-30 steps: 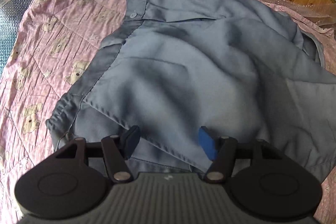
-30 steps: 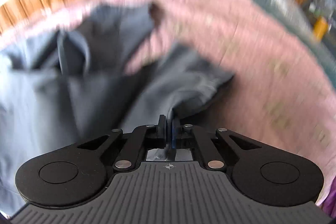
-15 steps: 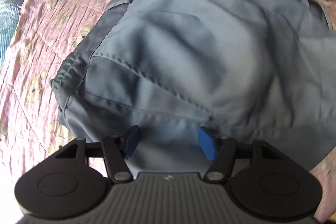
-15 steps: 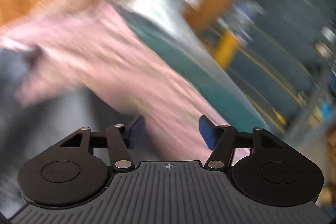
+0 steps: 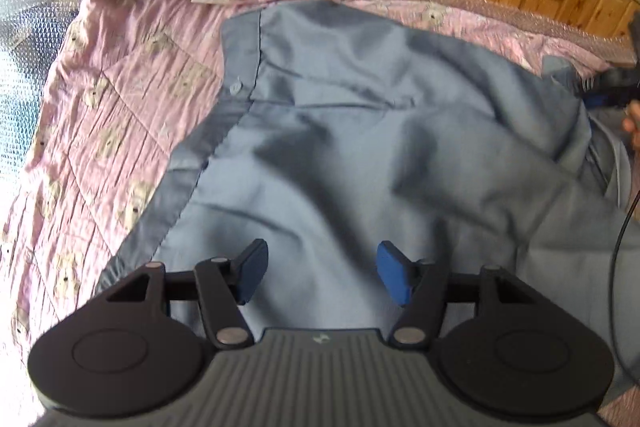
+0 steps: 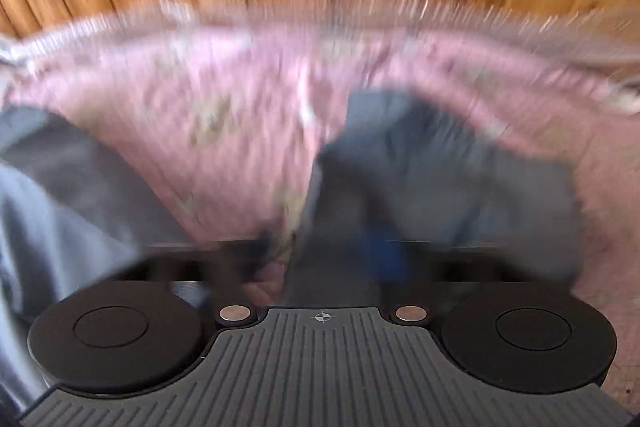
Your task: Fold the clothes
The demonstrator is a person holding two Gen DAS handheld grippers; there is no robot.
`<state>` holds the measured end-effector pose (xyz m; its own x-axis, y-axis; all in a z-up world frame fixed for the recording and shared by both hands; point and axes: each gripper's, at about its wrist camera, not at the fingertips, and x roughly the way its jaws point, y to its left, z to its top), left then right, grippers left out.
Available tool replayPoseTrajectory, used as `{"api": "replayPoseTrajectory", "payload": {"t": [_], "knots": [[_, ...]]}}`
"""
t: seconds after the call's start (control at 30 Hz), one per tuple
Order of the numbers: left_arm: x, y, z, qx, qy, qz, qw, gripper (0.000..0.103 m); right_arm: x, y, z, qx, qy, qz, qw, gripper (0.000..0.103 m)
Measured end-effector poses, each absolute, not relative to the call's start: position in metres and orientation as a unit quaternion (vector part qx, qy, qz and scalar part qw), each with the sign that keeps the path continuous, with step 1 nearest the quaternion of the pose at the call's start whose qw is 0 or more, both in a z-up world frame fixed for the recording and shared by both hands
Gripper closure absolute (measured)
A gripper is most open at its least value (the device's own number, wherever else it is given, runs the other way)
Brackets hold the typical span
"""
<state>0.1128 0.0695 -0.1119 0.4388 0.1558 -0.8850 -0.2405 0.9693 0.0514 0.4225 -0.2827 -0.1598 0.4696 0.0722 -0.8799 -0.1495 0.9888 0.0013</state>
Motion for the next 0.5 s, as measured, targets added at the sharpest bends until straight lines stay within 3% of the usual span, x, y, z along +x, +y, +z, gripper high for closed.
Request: {"api": "replayPoseTrajectory", "payload": {"t": [0.23,0.37,0.4,0.43,0.5], "knots": [[0.180,0.111,-0.097,-0.026,0.479,0.127,0.868,0.041,0.290,-0.434,-0.072,0.067,0.370,-0.068,0.924,0.103],[0.237,0.150,-0.106,-0.020,0.467,0.149,0.871,0.039,0.193,-0.546,-0.121,0.138,0.472,-0.177,0.852,0.103],[0.253,0.158,-0.110,-0.014,0.468,0.152,0.870,0.038,0.173,-0.561,-0.138,0.155,0.502,-0.193,0.829,0.090],[0.269,0.166,-0.114,-0.005,0.471,0.154,0.868,0.038,0.153,-0.575,-0.151,0.169,0.525,-0.206,0.808,0.086],[0.297,0.175,-0.125,0.009,0.477,0.142,0.867,0.035,0.127,-0.585,-0.145,0.177,0.509,-0.234,0.809,0.069]]}}
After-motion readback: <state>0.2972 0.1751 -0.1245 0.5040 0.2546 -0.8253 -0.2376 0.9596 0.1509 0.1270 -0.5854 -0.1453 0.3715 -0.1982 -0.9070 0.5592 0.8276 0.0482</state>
